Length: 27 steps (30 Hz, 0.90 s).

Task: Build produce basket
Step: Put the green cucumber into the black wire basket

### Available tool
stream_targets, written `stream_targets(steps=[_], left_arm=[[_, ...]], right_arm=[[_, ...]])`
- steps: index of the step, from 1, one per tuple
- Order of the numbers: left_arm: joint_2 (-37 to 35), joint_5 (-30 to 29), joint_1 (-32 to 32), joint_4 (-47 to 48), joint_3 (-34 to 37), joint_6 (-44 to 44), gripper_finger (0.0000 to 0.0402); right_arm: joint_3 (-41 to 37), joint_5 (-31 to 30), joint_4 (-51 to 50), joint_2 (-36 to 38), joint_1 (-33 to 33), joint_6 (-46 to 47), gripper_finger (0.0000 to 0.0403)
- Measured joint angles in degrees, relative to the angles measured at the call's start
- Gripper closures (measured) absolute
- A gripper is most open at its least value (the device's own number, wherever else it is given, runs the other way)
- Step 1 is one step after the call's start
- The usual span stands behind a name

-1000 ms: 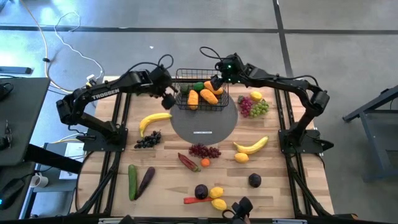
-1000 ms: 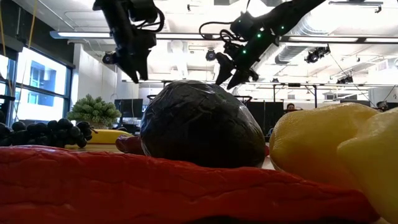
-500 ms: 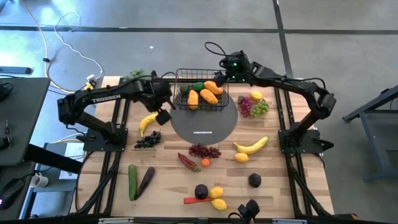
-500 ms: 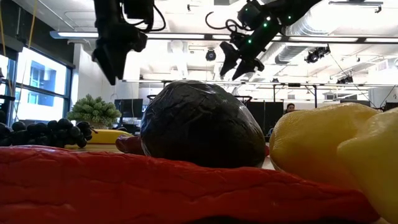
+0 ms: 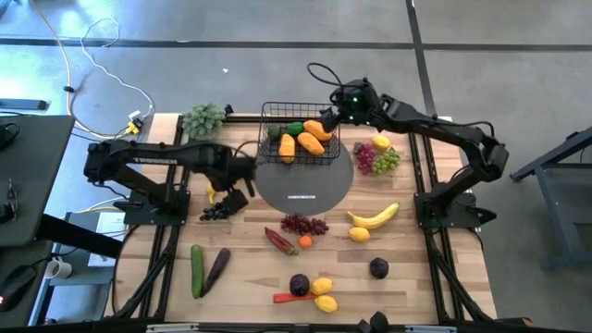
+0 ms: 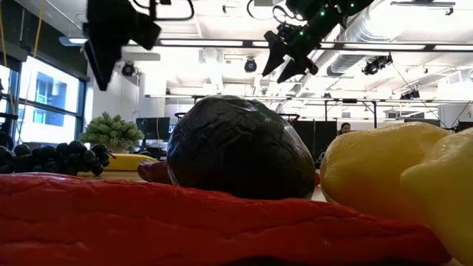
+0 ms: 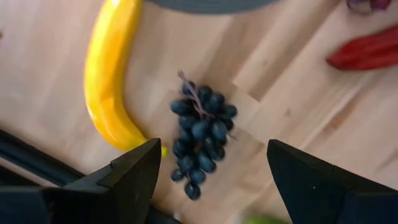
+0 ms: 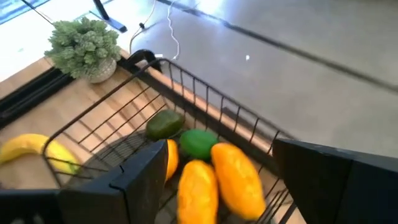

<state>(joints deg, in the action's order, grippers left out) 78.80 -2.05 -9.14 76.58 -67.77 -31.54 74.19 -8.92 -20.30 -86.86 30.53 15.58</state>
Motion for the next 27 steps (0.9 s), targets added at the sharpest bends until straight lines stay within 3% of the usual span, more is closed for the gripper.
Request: stream_targets(steps=[5, 13, 27], left_arm=[[-2.9, -0.1, 8.2, 0.2, 2.8, -11.0, 0.0117], [-7.5, 0.0, 22.4, -0.1, 6.0, -35.5, 0.0117], [-7.1, -1.6, 46.2, -3.7, 6.8, -78.0, 0.0117]], right_arm=[[0.0, 0.6, -4.3, 0.0, -2.6, 2.7, 0.0132], [0.0, 1.0, -7.7, 0.0, -8.2, 6.5, 0.0132], [0.0, 1.0, -12.2, 0.0, -18.7, 10.8, 0.0132]])
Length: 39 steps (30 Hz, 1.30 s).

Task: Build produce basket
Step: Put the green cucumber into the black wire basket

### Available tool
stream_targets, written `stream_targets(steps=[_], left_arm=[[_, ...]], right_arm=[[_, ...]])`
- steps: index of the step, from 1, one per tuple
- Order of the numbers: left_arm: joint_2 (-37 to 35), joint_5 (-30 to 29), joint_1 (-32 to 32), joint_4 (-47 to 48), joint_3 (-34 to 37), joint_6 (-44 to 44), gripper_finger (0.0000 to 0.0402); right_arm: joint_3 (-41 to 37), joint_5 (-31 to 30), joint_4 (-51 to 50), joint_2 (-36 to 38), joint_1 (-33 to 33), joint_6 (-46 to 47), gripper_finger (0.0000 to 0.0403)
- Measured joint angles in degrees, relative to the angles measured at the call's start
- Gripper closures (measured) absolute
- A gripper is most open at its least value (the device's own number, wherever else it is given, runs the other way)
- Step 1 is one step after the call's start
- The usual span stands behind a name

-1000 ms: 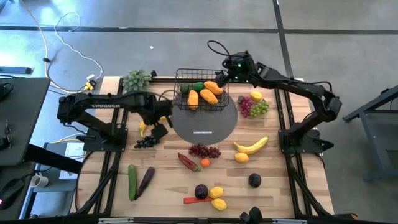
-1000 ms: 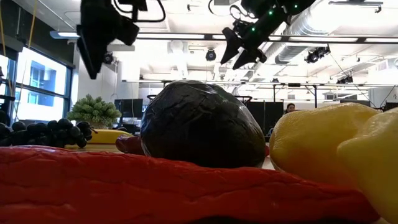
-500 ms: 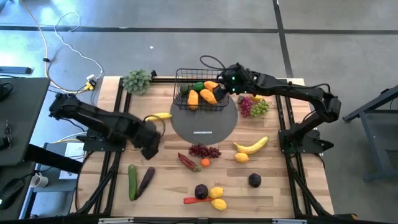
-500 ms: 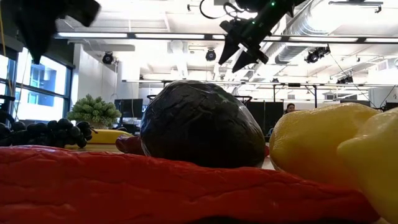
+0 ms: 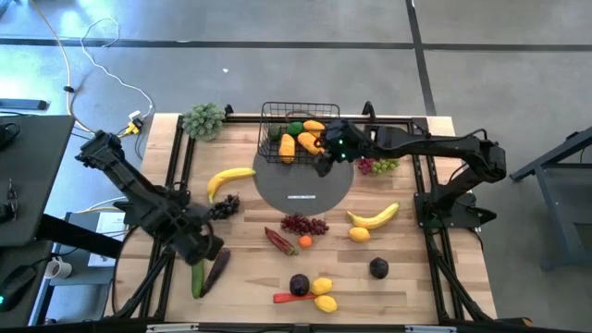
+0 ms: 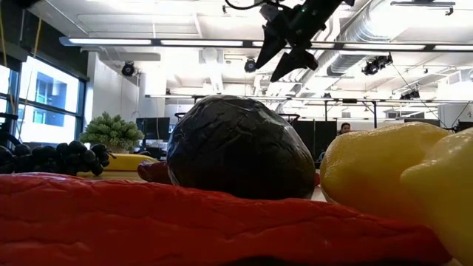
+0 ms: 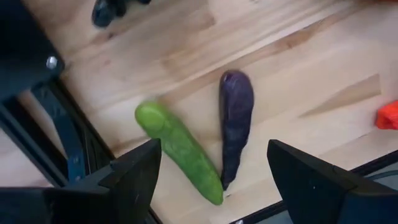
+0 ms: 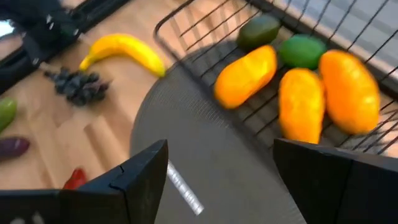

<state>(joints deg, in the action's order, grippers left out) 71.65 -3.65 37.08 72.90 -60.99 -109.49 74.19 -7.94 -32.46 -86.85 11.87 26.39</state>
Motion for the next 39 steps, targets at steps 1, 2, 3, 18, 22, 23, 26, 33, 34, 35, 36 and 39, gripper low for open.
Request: stream_targets(steps=[1, 2, 3, 18, 22, 23, 26, 33, 34, 35, 36, 39], left_arm=[[0.5, -0.1, 1.3, 0.0, 0.0, -2.0, 0.0117], [1.0, -0.1, 2.5, 0.0, 0.0, -3.9, 0.0117], [1.4, -0.1, 3.6, 0.0, 0.0, -5.9, 0.0117], [12.8, 0.5, 12.0, -2.2, 0.0, -21.9, 0.0117], [15.6, 1.6, 12.1, -2.7, 0.0, -23.4, 0.0117], [16.4, 1.6, 12.1, -2.7, 0.0, -23.6, 0.0117], [18.2, 1.7, 12.1, -2.8, 0.0, -23.8, 0.0117], [22.5, 4.9, 11.7, -2.8, 0.0, -24.0, 0.0117], [23.0, 4.9, 11.7, -3.1, 0.0, -24.0, 0.0117], [23.6, 4.9, 11.5, -3.6, 0.0, -24.1, 0.0117], [24.3, 5.0, 11.4, -4.2, 0.0, -24.1, 0.0117], [26.0, 5.0, 11.1, -4.8, -0.1, -24.1, 0.0117]], right_arm=[[0.0, 0.0, -0.6, 0.0, -0.8, 0.8, 0.0132], [0.0, 0.0, -1.0, 0.0, -1.5, 1.6, 0.0132], [0.0, 0.0, -1.4, 0.0, -2.3, 2.3, 0.0132], [0.0, 0.0, -5.6, 0.0, -10.2, 7.8, 0.0132], [0.0, -0.1, -5.7, 0.0, -11.8, 8.4, 0.0132], [0.0, 0.0, -5.7, 0.0, -12.0, 8.7, 0.0132], [0.0, -0.1, -5.7, 0.0, -12.8, 9.7, 0.0132], [0.0, -0.1, -5.7, 0.0, -13.9, 10.9, 0.0132], [0.0, -0.2, -5.7, 0.0, -13.9, 10.9, 0.0132], [0.0, -0.2, -5.7, 0.0, -14.0, 11.0, 0.0132], [0.0, -0.2, -5.7, 0.0, -14.2, 11.2, 0.0132], [0.0, -0.3, -5.7, 0.0, -14.2, 11.2, 0.0132]])
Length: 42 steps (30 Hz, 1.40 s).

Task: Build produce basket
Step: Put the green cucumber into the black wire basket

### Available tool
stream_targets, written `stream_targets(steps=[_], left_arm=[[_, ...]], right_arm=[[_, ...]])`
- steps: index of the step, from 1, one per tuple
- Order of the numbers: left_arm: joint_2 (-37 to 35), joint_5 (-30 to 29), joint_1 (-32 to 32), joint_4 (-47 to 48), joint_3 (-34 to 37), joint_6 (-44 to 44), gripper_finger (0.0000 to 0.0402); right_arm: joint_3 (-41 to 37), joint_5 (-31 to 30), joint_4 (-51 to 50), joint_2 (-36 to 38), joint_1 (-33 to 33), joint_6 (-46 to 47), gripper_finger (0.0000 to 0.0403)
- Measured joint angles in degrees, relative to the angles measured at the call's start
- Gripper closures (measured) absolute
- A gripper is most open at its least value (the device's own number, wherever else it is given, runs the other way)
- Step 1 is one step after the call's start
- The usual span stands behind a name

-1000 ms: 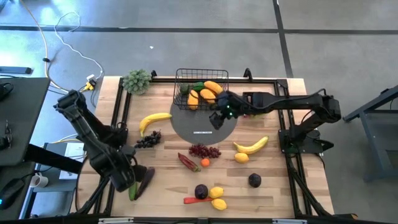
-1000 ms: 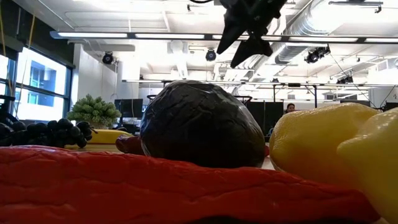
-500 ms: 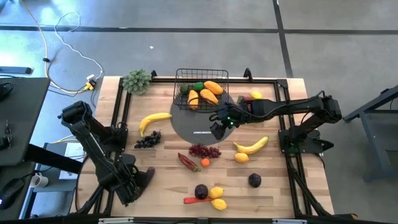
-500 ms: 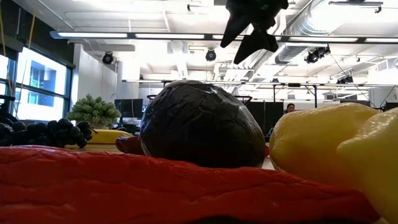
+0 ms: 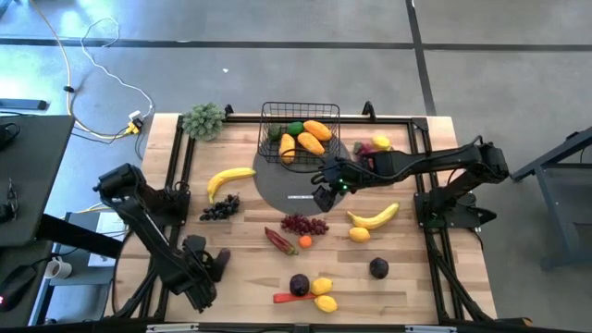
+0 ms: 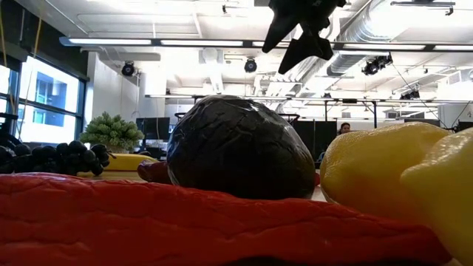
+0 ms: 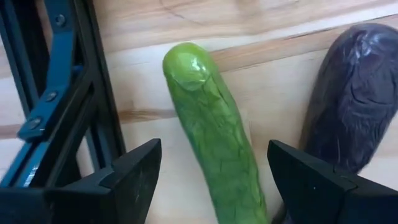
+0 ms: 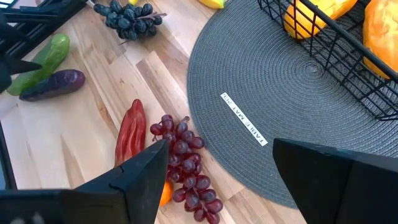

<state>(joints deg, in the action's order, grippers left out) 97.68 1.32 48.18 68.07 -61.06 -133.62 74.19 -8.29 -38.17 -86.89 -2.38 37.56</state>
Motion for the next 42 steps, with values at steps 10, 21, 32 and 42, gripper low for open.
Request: stream_targets(steps=[10, 21, 32, 42], left_arm=[[4.2, 1.1, -2.6, -0.9, 0.0, 0.0, 0.0117], [7.6, 3.4, -3.6, -1.2, 0.0, -0.2, 0.0118], [8.6, 3.2, -3.5, -0.4, 0.0, 0.0, 0.019], [8.6, 2.4, -3.5, 4.5, 0.0, 0.5, 0.0279]], right_arm=[[0.0, 0.0, 0.0, 0.0, -0.3, 0.1, 0.0132], [0.0, 0.1, -0.2, 0.0, -0.3, 0.0, 0.0132], [0.0, 0.5, -0.4, 0.0, -0.3, 0.0, 0.0132], [0.0, 0.6, -0.7, 0.0, -0.3, 0.0, 0.0132]])
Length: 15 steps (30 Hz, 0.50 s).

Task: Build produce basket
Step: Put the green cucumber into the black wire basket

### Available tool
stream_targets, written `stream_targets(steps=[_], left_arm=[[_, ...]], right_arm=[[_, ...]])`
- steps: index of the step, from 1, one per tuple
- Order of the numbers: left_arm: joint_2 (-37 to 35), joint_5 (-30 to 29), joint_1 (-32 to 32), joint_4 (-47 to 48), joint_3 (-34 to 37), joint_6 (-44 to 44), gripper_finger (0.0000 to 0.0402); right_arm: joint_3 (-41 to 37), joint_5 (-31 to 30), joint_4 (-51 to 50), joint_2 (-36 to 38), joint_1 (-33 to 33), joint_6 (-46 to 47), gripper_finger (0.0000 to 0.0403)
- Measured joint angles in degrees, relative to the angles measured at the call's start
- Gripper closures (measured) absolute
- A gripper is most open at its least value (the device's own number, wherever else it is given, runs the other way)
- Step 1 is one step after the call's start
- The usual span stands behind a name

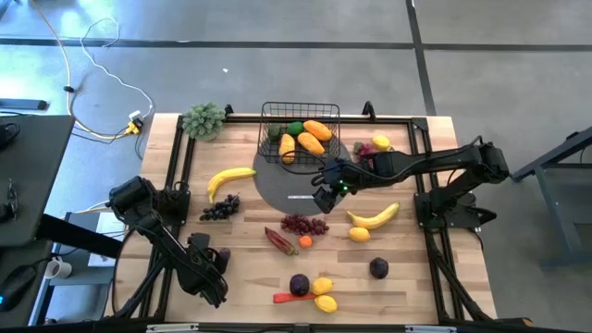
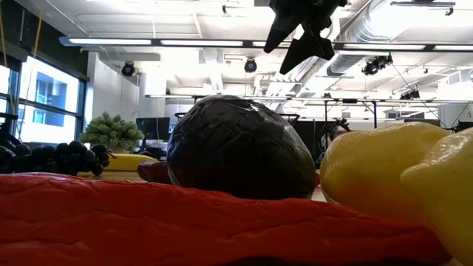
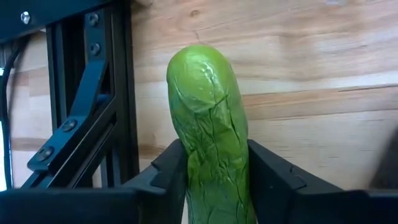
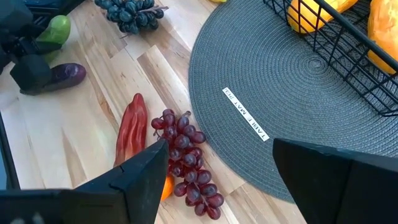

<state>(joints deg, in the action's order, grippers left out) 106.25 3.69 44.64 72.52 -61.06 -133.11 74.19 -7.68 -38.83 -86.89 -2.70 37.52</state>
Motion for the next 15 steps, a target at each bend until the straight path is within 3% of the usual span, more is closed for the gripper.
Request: stream_targets(steps=[9, 15], left_arm=[[-3.8, -4.3, -0.4, -0.2, 0.0, 0.6, 0.0284], [-9.7, -10.2, -1.8, 1.4, 0.0, 1.5, 0.0285]], right_arm=[[0.0, 0.0, 0.0, 0.0, 0.0, 0.0, 0.0132], [0.0, 0.0, 0.0, 0.0, 0.7, 0.0, 0.0132]])
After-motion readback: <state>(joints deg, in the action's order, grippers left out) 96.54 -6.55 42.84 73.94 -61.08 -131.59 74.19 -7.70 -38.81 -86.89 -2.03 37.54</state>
